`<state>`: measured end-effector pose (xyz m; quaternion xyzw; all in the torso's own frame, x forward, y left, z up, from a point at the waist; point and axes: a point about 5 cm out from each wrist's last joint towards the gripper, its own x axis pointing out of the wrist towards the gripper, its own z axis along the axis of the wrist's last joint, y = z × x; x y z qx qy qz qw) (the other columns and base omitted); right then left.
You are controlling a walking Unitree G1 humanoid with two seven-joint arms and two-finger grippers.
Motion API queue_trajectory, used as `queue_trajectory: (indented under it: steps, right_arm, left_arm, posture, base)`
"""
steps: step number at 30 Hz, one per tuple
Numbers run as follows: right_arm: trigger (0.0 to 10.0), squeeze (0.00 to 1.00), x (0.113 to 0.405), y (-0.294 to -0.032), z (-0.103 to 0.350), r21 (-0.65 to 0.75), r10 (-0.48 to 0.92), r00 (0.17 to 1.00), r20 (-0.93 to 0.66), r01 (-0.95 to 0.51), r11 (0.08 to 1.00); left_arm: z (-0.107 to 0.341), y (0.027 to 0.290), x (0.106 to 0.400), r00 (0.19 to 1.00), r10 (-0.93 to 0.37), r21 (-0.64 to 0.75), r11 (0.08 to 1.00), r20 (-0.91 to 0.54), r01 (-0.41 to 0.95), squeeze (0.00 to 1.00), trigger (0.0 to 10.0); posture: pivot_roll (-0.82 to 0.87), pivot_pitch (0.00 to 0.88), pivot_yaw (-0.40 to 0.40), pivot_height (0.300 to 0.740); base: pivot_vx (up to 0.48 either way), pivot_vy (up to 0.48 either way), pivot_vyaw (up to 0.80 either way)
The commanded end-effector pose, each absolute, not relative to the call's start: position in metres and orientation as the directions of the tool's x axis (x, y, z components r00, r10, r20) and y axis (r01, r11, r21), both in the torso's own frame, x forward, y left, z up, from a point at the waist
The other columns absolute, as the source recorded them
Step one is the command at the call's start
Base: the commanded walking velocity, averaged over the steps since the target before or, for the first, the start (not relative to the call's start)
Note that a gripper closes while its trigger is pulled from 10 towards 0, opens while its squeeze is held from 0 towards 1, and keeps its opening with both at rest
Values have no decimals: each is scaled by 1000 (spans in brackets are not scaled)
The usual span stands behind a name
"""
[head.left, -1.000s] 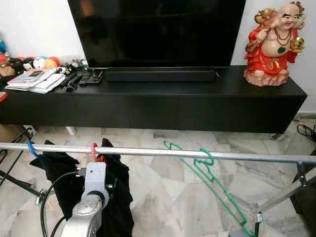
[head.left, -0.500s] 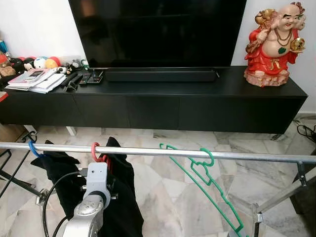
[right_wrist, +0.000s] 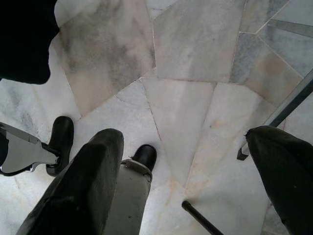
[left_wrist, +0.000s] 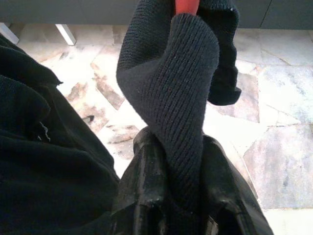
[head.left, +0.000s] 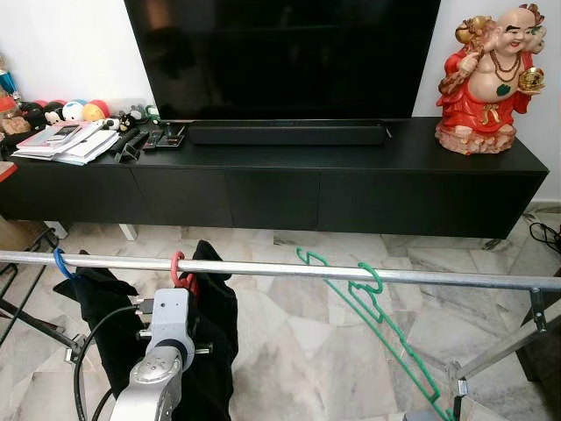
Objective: Hang hanger
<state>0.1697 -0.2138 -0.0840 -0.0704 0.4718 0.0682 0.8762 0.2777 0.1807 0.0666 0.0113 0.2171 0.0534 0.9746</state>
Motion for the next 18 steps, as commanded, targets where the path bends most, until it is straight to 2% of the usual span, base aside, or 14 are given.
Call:
queue_trajectory:
  steps: [1,7,18]
  right_arm:
    - [10000,0,169,-213,-84,-60,58,542,-838,-198,978]
    - [10000,0,170,-213,-84,-60,60,543,-838,-200,978]
    - [10000,0,170,-214,-84,-64,55,543,-838,-198,978]
  left_arm:
    - [63,180,276,896,96,42,995,-433,-87,0,0]
    - [63,180,276,904,81,31,997,-419,-75,0,0]
    - [80,179,277,957,46,-22,998,-288,-55,0,0]
  posture:
    - [61,45,47,740]
    - [61,45,46,740]
    - [59,42,42,740]
  base:
    - [0,0,0]
    - [0,0,0]
    - [0,0,0]
